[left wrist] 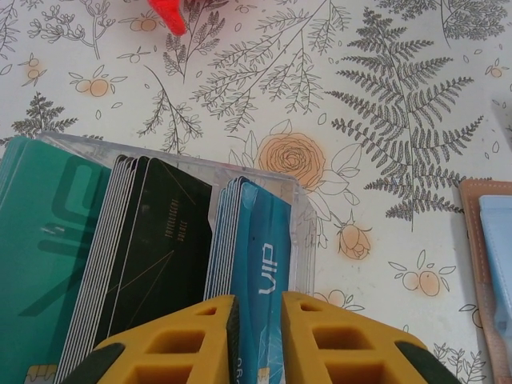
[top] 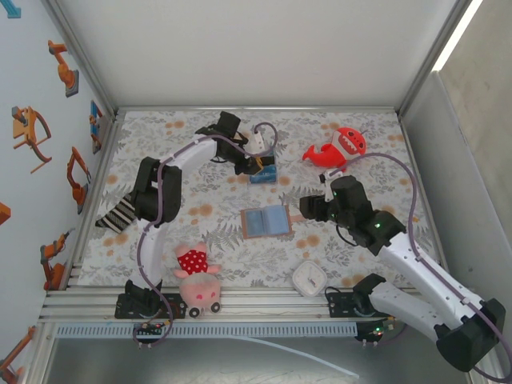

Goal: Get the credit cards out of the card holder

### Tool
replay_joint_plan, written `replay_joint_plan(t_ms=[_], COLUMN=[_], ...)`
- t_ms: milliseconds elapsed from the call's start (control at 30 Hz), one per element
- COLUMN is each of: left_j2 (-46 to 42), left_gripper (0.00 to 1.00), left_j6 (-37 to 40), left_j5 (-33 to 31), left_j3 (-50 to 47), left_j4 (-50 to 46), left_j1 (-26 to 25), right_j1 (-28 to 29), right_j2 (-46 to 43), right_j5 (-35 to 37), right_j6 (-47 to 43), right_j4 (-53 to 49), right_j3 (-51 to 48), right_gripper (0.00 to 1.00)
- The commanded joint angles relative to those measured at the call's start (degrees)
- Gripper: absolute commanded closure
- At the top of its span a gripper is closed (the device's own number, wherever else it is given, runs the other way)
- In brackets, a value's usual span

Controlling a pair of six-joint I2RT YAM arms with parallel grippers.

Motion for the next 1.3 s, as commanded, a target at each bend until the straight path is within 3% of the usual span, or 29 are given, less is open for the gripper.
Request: replay_joint_plan(t_ms=[0,200,233,267,467,667,867,1033,1267], left_j2=[-4.2,-14.7,-17.4,-19.7,-35.2,-50.5,-63.7,-72.8,-81.2], left_gripper=[0.78,0.77,0.68,0.67,0.34,0.02,0.03,0.03,0.03], left_j6=[1.1,-3.2,-5.0,-6.5,-19.1,-36.3,-49.6,-57.7,-60.7], left_j5=[-0.3,-1.2,-1.7,-2.2,-8.7,-20.1,-33.4,-44.5,-49.3], left_j3=[0.0,-7.8,-10.7,-13.5,-32.0,-51.5,-63.4,-67.9,-70.7], left_j4=[-1.6,3.3,5.9,8.3,22.5,38.3,39.6,32.2,24.9], left_j1=[-0.2,-0.2,0.0,0.1,0.6,1.0,0.9,0.9,0.9], right_j1=[0.3,1.9,2.7,3.7,11.2,18.4,22.8,23.7,23.7], right_j2=[0.8,3.8,4.6,5.4,13.1,23.8,36.3,44.8,51.8], right_j5=[-0.9,-0.6,0.2,1.1,6.3,9.5,9.3,8.4,5.1], right_j6=[1.2,2.7,2.9,3.1,3.9,2.7,1.4,1.3,1.3], right_j4=[1.0,1.6,1.4,1.3,0.6,-0.9,-1.5,-2.2,-0.5], right_j3=[0.5,-0.3,-0.2,0.0,2.9,9.0,15.6,20.4,23.7], right_gripper=[0.34,0.39,0.40,0.40,0.48,0.56,0.57,0.48,0.41])
